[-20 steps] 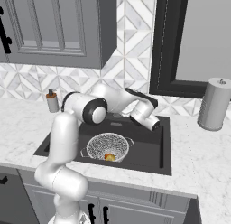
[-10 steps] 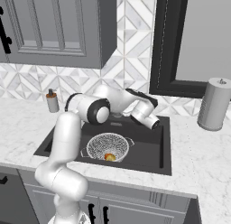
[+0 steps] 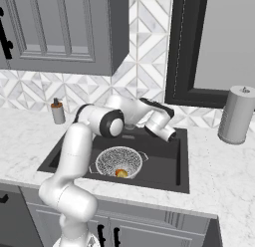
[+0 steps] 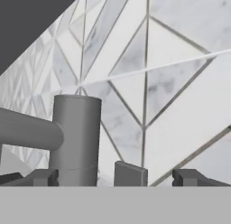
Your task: Put the colander in the sink, put the kiwi, tangerine in the colander, and turn on the sink faucet and pour water over the colander.
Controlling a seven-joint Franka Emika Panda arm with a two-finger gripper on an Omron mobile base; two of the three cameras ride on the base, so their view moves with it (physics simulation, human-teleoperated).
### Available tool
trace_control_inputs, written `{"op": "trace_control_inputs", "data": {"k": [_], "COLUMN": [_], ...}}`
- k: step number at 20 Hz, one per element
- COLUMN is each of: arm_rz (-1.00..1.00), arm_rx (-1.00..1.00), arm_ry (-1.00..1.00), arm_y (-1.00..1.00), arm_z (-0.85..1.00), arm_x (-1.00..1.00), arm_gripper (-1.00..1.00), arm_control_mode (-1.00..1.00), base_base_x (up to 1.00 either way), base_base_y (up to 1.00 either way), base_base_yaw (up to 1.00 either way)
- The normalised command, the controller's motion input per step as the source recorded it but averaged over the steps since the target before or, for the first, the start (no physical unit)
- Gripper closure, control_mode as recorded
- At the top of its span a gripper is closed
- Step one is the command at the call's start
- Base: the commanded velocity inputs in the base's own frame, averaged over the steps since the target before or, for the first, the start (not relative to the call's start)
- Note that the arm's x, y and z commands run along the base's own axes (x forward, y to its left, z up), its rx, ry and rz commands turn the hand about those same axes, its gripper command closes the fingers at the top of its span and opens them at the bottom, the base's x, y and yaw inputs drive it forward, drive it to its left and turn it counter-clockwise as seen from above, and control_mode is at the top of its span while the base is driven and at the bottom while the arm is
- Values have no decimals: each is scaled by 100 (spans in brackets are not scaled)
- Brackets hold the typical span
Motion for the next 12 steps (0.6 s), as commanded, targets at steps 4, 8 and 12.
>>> {"op": "trace_control_inputs", "data": {"k": [4, 8, 12], "arm_rz": [-1, -1, -2], "arm_rx": [0, 0, 0], "arm_ry": [0, 0, 0], "arm_y": [0, 0, 1], "arm_z": [-11, -7, -8], "arm_x": [10, 15, 13], "arm_gripper": [-100, -100, -100], "arm_control_mode": [-100, -100, -100], "base_base_x": [0, 0, 0], "base_base_y": [0, 0, 0], "base_base_yaw": [0, 0, 0]}}
